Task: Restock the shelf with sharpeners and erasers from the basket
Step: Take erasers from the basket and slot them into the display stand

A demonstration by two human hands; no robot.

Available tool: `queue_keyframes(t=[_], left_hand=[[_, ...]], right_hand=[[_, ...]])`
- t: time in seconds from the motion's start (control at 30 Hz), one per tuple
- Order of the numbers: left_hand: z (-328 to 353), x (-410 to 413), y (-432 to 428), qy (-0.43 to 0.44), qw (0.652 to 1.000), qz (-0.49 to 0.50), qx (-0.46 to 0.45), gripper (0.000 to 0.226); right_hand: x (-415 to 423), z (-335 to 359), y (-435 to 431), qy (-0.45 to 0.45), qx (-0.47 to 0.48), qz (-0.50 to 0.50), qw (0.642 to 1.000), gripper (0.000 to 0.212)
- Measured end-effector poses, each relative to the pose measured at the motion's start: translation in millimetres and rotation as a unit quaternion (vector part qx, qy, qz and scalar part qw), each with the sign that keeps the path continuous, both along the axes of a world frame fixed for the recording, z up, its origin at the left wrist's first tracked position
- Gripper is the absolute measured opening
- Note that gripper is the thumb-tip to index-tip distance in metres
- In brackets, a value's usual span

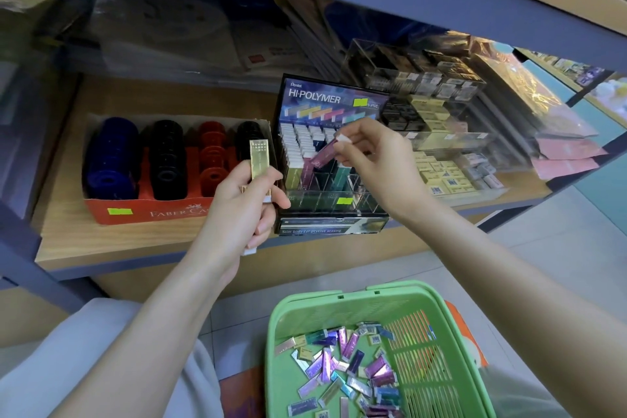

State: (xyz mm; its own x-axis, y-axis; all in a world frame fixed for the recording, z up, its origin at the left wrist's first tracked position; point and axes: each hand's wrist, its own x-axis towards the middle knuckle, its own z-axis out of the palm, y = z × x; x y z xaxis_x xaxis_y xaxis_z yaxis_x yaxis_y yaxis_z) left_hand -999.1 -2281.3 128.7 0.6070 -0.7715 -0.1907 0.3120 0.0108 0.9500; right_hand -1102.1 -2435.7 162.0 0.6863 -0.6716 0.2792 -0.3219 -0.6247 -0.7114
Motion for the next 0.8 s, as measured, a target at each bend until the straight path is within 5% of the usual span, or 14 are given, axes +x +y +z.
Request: queue_keyframes(t=[0.3,0.8], left_hand=[[-2.9,3.4,-0.6,-0.004,1.000,0.006,0.011,0.014],[-3.8,5.1,1.4,0.009,1.000,-0.010,-0.009,0.025]], right_hand=[[18.9,4.2,-4.7,0.088,-0.116,0.092,0.985,0.005],[17.3,0.5,-6.5,0.137,-0.095,0.096,0.981,0.007]])
